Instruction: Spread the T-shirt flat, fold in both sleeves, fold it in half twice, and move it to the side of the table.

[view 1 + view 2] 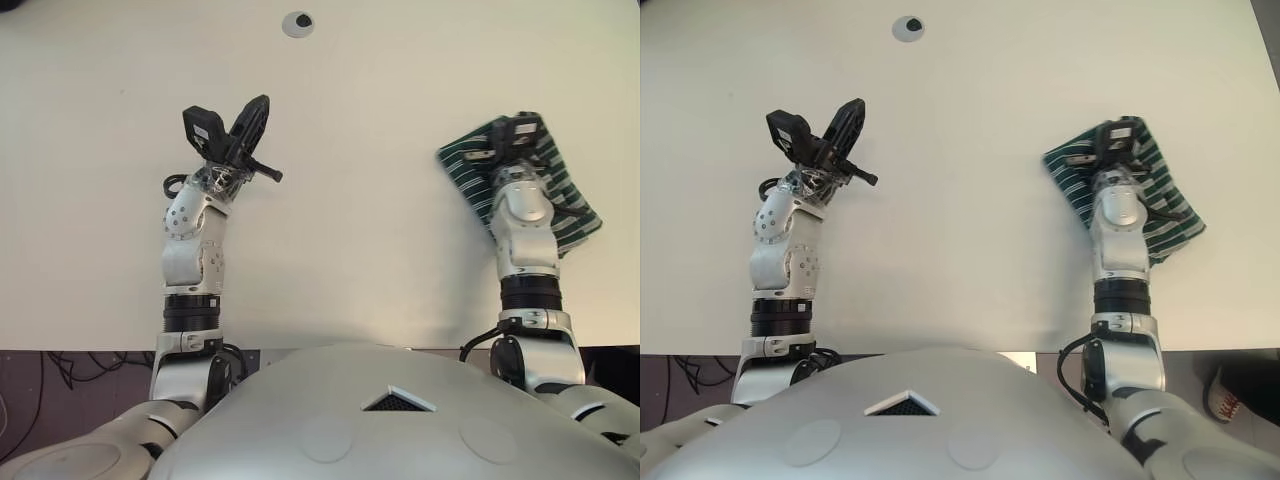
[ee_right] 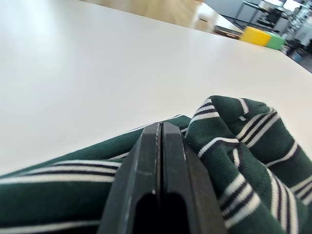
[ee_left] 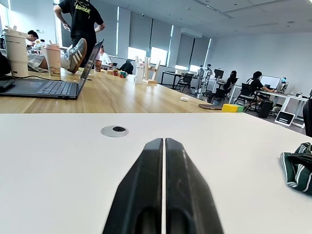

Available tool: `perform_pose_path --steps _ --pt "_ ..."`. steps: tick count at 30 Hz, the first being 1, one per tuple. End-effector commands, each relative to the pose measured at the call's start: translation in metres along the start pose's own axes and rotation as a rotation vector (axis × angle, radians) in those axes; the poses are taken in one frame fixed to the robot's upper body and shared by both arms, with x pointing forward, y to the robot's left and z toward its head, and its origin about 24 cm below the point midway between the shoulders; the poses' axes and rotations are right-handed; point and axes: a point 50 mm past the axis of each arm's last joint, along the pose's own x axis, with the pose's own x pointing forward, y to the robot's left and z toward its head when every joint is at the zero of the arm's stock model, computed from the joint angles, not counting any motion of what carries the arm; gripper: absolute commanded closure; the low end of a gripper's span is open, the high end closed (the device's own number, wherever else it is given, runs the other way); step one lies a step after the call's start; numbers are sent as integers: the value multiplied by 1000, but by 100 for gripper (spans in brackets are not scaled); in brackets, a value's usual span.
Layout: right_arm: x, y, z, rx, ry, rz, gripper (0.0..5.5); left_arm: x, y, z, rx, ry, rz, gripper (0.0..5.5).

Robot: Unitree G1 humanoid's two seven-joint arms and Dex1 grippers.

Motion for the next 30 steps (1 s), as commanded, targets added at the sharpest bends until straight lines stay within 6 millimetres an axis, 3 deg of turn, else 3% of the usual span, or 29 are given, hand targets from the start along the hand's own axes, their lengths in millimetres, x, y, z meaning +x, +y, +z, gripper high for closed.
perform_pose_path --steps 1,4,6,10,12,15,18,24,27,30 --pt "5 -38 -8 141 62 -176 550 -3 -3 0 14 -4 1 549" --pt "5 -45 -2 151 3 -239 550 -2 -5 -1 44 -1 5 549" --pt "-3 -36 23 45 -191 -216 550 3 -1 0 75 -5 40 549" --pt "-50 9 57 -75 -526 -79 550 0 13 -5 232 20 153 549" --pt "-77 33 61 -74 -607 32 550 -6 15 -6 290 22 211 549" --pt "-93 55 62 -206 -664 171 550 -16 7 -10 338 54 243 549" --pt "-90 51 58 -252 -631 192 550 -27 6 -12 322 91 265 549" --pt "-91 46 53 -277 -549 175 550 -40 11 -8 450 127 304 549" --pt "-94 44 53 -300 -527 187 550 -49 3 -5 448 129 315 549" --pt "-100 39 48 -306 -488 181 550 -44 -1 -4 414 133 311 549"
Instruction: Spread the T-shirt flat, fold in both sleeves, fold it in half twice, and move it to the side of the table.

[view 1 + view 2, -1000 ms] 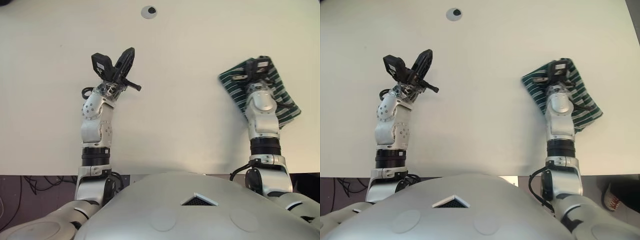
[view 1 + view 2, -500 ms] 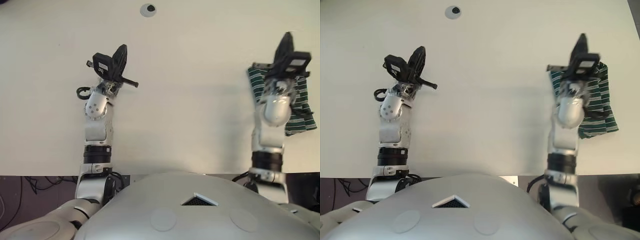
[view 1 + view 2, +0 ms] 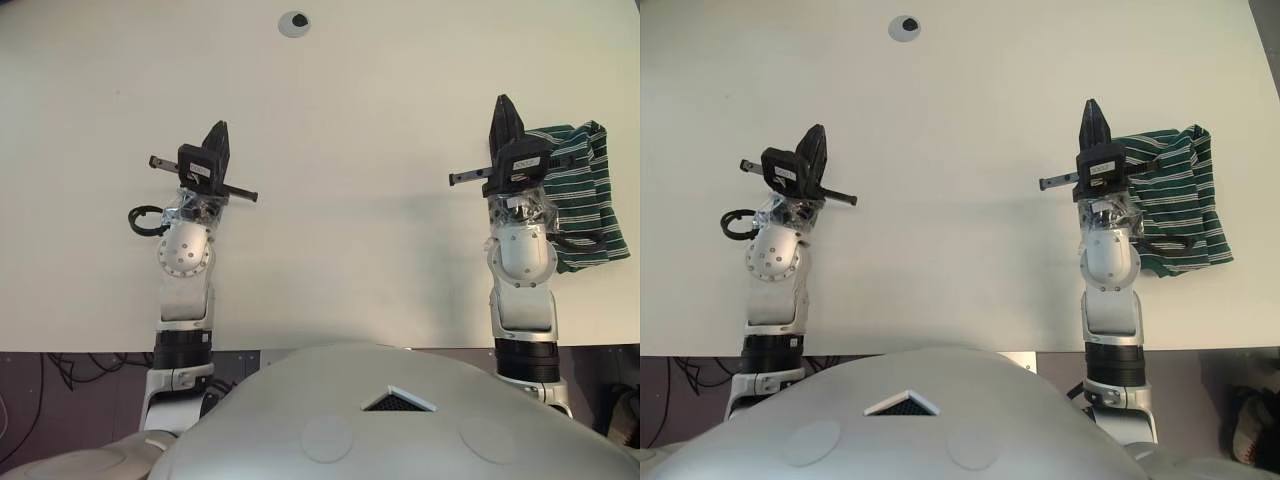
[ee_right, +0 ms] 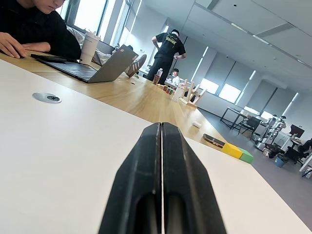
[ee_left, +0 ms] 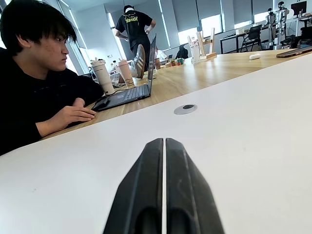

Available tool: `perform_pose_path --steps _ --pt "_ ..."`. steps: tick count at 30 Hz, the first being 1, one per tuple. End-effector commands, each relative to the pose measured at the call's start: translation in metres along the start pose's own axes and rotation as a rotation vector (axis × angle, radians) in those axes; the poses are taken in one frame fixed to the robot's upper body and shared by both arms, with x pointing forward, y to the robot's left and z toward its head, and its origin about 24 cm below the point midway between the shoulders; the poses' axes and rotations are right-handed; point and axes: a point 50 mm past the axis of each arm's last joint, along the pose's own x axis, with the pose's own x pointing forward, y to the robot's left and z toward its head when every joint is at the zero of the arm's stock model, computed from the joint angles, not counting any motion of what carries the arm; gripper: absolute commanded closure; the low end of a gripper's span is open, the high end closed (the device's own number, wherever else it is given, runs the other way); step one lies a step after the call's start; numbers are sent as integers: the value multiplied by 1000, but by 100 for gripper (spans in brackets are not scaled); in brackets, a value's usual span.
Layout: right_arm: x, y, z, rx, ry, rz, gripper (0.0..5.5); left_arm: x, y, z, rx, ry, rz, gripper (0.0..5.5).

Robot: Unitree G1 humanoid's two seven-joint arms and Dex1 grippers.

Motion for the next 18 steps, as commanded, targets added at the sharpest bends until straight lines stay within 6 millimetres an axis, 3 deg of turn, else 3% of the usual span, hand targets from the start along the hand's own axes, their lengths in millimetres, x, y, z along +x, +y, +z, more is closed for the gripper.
perform_pose_path --steps 1,12,18 --pt "-10 -6 -2 -40 61 9 550 5 -5 5 -27 13 -9 549" --pt "-7 -8 2 -61 107 24 550 7 -1 12 -27 5 -5 549" --pt "-26 -13 15 -48 124 6 550 -8 3 21 3 6 5 549"
